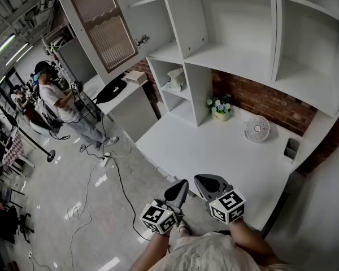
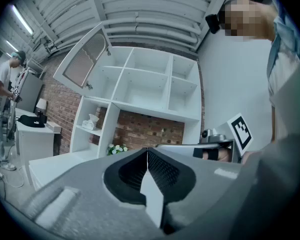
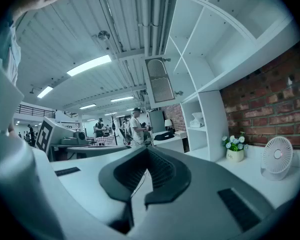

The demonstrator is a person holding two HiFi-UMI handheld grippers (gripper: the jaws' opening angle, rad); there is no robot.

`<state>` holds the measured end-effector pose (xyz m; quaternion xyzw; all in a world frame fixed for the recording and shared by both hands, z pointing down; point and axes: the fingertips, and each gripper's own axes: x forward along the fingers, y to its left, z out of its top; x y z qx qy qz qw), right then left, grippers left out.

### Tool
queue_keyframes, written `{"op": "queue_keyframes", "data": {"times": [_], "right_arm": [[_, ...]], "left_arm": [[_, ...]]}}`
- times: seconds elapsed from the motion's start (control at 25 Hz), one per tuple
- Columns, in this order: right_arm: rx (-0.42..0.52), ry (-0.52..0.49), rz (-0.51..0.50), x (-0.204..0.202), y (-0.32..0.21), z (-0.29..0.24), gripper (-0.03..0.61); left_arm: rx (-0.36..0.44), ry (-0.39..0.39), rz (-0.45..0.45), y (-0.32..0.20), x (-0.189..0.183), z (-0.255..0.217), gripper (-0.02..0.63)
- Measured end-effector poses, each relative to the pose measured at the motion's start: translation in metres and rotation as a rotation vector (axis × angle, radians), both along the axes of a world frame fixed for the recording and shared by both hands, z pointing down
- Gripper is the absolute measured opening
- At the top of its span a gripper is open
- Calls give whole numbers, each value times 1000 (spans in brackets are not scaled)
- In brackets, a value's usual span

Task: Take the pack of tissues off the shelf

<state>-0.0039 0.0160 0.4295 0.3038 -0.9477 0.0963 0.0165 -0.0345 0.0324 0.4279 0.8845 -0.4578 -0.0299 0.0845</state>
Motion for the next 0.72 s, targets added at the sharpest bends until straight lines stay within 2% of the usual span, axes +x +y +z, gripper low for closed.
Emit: {"op": "queue_keyframes", "data": {"times": [0.56, 0.72], "right_arm": [[8, 12, -25, 3, 8, 0, 14], [-10, -61, -33, 7, 9, -5, 15]], "left_arm": [[-3, -19, -2, 7, 9, 0, 9], [1, -24, 2, 7, 15, -1, 9]]}}
